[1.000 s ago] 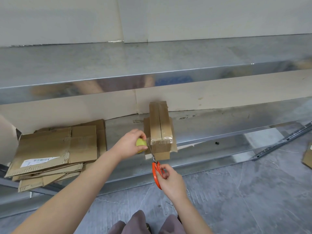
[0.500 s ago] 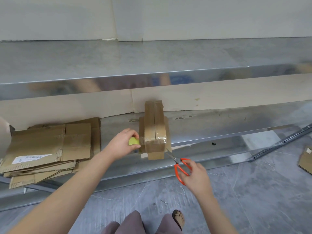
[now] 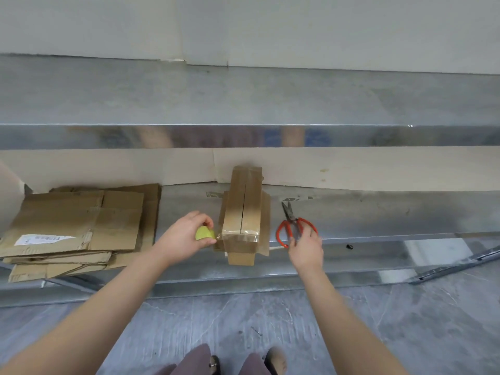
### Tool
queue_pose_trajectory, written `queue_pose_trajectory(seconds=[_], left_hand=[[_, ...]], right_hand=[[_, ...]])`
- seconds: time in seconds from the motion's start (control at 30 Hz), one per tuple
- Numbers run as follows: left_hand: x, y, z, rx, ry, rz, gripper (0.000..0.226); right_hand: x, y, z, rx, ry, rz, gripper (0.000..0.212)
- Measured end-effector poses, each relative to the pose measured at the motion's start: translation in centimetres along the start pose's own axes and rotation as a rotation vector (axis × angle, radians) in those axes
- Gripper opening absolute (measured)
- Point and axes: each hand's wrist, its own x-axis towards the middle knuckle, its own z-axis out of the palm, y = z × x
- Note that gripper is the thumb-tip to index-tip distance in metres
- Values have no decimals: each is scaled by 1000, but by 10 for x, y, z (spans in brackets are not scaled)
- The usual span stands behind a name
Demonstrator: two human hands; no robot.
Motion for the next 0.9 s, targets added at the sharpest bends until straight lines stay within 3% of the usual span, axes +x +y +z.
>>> queue_pose_trajectory(seconds=[0.23,0.53,0.9], left_hand=[[-3,0,-1,9,11,-23,26],[5,6,-2,-7,-3,5,25],[2,-13,-6,-83,-49,40,22]], right_hand=[[-3,0,-6,-162,-23,-172,58],[-100,-48,-4,15,146,-592,43],[-102,-70,21,-93,91,-489,46]])
